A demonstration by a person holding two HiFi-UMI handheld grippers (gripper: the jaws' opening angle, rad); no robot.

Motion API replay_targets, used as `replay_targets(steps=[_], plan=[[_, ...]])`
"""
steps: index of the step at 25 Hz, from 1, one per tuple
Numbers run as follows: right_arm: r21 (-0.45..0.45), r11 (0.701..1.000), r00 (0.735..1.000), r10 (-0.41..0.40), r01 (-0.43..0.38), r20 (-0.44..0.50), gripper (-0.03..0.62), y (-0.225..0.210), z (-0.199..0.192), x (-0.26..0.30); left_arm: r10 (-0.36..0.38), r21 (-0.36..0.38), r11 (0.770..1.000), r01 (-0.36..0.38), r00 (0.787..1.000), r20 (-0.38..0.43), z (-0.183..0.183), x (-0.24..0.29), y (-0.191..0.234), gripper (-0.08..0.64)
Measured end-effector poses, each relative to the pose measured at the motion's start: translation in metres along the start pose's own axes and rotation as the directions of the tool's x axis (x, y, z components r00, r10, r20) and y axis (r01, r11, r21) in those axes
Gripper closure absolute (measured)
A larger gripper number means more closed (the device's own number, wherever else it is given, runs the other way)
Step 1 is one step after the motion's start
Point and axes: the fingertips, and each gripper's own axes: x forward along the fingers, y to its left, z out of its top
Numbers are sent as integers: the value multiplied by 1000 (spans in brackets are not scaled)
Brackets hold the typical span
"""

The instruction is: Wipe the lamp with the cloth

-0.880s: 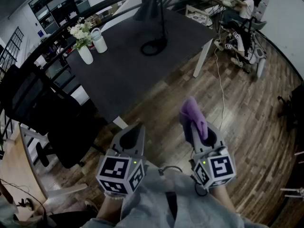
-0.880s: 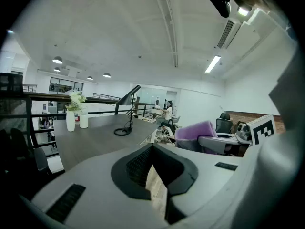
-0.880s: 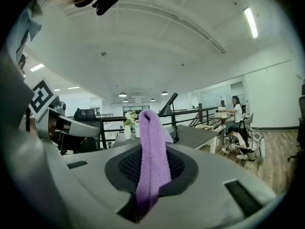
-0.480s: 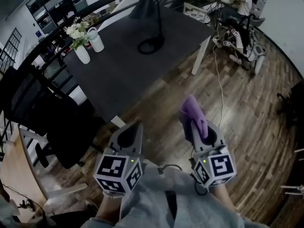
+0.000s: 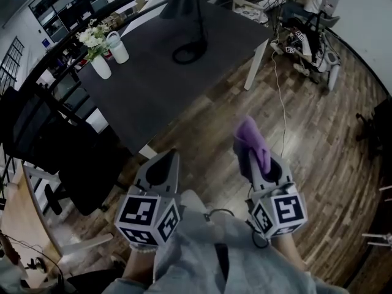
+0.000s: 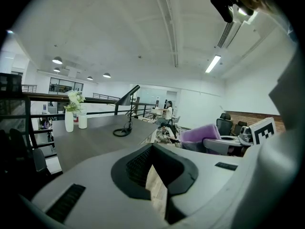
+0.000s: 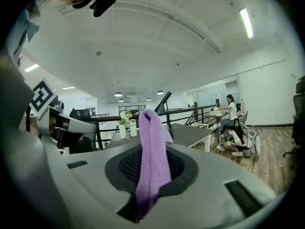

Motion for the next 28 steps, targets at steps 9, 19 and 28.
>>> replay_targets(steps=[9, 19, 28], plan=[[47, 998, 999, -52, 52, -8, 536, -17, -9, -11, -51, 11, 999, 51, 999, -13, -1, 13, -10, 546], [46, 992, 993, -118, 118, -11, 535, -45, -7, 4, -124, 16, 992, 125, 992, -27, 3, 56, -18, 546], [49, 989, 990, -142, 143, -25, 535, -86, 3, 38, -146, 13, 989, 146, 989, -38, 18, 113, -23, 546]])
